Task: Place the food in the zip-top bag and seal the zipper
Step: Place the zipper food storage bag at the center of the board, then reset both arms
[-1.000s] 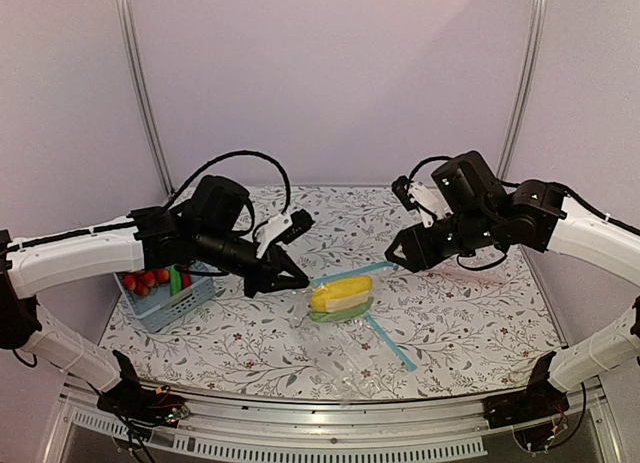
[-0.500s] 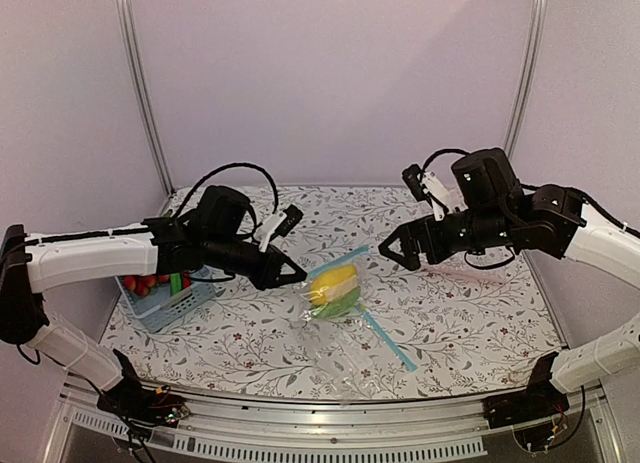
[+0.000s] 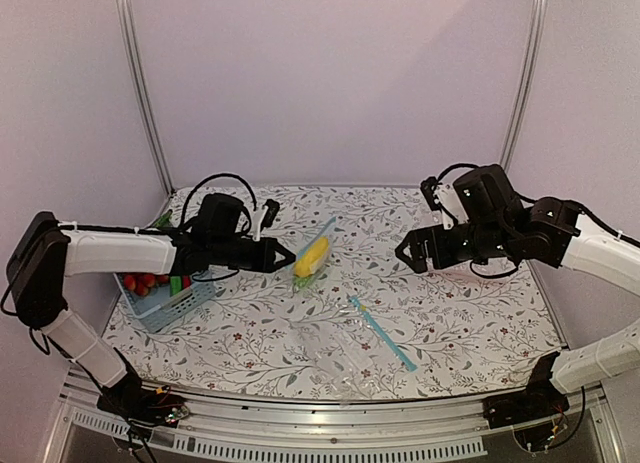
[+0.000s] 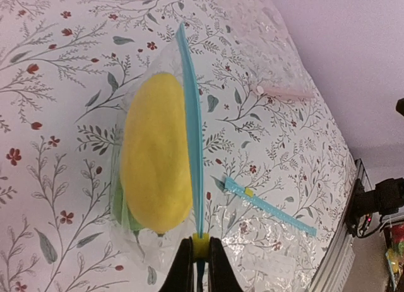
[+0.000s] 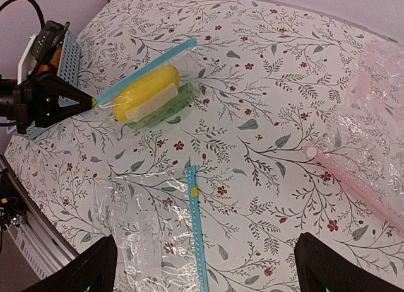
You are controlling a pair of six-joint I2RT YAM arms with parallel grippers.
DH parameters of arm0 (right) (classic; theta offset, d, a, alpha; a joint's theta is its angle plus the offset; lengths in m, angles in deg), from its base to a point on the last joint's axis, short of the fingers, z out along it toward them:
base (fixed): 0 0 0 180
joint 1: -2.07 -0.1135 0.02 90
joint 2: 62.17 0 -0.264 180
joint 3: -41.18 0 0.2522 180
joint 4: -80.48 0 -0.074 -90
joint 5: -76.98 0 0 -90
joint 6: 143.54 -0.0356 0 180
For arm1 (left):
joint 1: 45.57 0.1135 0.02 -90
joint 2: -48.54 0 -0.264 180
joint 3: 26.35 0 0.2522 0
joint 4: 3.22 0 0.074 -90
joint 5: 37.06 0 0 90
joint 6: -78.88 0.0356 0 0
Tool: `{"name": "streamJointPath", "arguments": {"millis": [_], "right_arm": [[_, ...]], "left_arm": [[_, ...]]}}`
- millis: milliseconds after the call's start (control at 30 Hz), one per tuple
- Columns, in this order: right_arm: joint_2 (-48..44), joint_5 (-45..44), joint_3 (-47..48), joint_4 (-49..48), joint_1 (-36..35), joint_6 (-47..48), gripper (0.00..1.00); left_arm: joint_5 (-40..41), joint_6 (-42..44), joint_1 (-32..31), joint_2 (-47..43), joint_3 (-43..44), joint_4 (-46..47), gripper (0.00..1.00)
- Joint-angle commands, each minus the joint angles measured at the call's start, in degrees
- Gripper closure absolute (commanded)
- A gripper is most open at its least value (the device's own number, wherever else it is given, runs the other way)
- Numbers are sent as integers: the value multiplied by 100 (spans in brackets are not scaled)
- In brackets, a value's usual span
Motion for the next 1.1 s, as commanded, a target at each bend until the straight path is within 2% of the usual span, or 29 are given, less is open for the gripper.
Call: {"name": "streamJointPath", "arguments": {"millis": [0,233,400,567,833,1067], "right_arm": [[-172,-286,-172,-41,114,-226,1],[-178,-436,-187,-40,139,-343,1],[-158,-498,-207,-35,165,-368,1],[-126,-489,-202,-54,216,-388,1],[-87,-276,-232,-177,409,-395,1],[-119,455,-678,-699,1209,-496,1]], "left_arm": [[234,-351,401,148,-275,414,97],[494,-361,571,198,-492,458,83],[879,-270,607,-108,-660,618,52],[1391,-126,631,-552,-692,480,29],[1818,250,713,-1375,-738,151,19],[1872,319,1394,-2044,-784,-320,13]]}}
